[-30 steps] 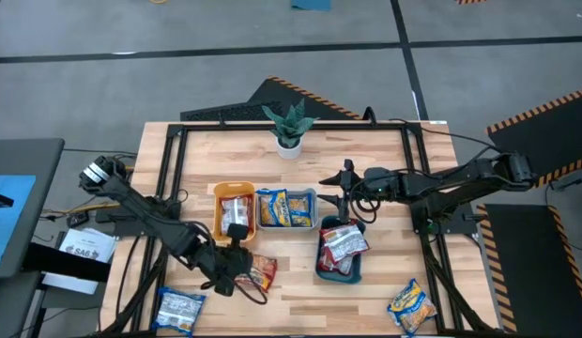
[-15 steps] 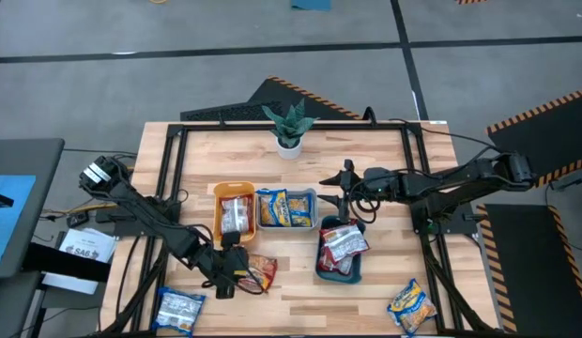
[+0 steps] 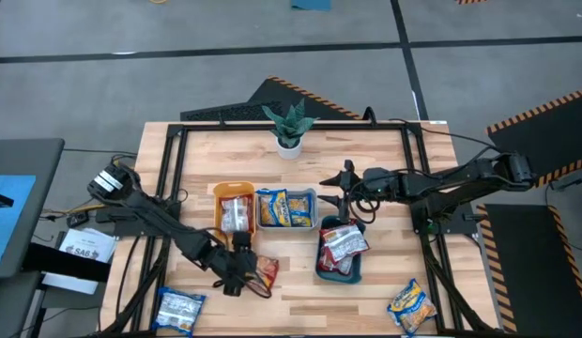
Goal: Sort Maruchan noodles
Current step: Put the red noodle pack into the blue bin
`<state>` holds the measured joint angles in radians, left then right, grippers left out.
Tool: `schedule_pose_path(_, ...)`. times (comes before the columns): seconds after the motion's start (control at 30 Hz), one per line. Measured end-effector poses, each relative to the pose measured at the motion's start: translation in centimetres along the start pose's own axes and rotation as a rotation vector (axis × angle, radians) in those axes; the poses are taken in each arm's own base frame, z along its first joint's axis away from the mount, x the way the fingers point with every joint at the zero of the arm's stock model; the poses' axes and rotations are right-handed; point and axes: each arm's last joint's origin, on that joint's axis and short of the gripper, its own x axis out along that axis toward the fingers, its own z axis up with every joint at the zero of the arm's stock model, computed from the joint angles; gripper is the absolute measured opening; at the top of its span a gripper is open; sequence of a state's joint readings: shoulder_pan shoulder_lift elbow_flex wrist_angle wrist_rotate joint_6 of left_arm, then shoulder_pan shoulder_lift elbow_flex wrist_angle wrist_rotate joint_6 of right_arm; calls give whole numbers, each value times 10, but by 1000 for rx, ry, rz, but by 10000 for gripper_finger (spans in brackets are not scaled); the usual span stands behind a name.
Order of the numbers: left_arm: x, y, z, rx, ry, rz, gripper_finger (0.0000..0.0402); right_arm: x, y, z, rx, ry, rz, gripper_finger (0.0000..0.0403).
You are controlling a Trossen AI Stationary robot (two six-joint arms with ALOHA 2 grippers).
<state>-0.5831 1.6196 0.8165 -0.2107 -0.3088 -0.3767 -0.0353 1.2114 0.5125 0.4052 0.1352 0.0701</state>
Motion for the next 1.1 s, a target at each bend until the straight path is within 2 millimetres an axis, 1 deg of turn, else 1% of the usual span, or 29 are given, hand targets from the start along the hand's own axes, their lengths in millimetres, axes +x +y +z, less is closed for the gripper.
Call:
schedule_pose_path(0.17, 24, 0, -5, -1, 51, 7, 288, 0, 0, -1, 7, 11, 0, 226)
schedule_pose_path(0.23, 30, 0, -5, -12, 47, 15, 278, 0, 0, -1, 8, 9, -1, 226)
schedule_pose_path(0.27, 31, 0, -5, -17, 49, 18, 266, 0, 0, -1, 8, 9, -1, 226)
schedule_pose_path(0.33, 33, 1, -6, -19, 44, 39, 226, 0, 0, -1, 8, 9, -1, 226)
schedule_pose_path(0.4, 33, 1, -5, -15, 38, 54, 158, 0, 0, -1, 8, 9, -1, 226)
schedule_pose_path(0.47, 33, 2, -6, 1, 35, 76, 70, 0, 0, -1, 8, 10, -1, 226)
schedule_pose_path(0.5, 33, 2, -6, 14, 36, 83, 39, 0, 0, -1, 8, 10, -1, 226)
schedule_pose_path(0.53, 32, 3, -6, 16, 34, 89, 26, 0, 0, -1, 8, 9, -1, 226)
schedule_pose_path(0.63, 30, 3, -3, 30, 34, 95, 11, 0, 0, -1, 8, 9, -1, 226)
schedule_pose_path(0.7, 26, 4, 1, 44, 44, 95, 10, 0, 0, -1, 8, 9, -1, 226)
schedule_pose_path(0.8, 15, 5, 6, 70, 42, 91, 9, 0, 0, -1, 8, 9, -1, 226)
schedule_pose_path(0.93, -5, 9, 13, 86, 16, 82, 5, 0, 0, -1, 10, 9, -1, 226)
schedule_pose_path(1.1, -33, 14, 28, 68, -114, 70, 4, 0, 0, -1, 10, 9, -1, 226)
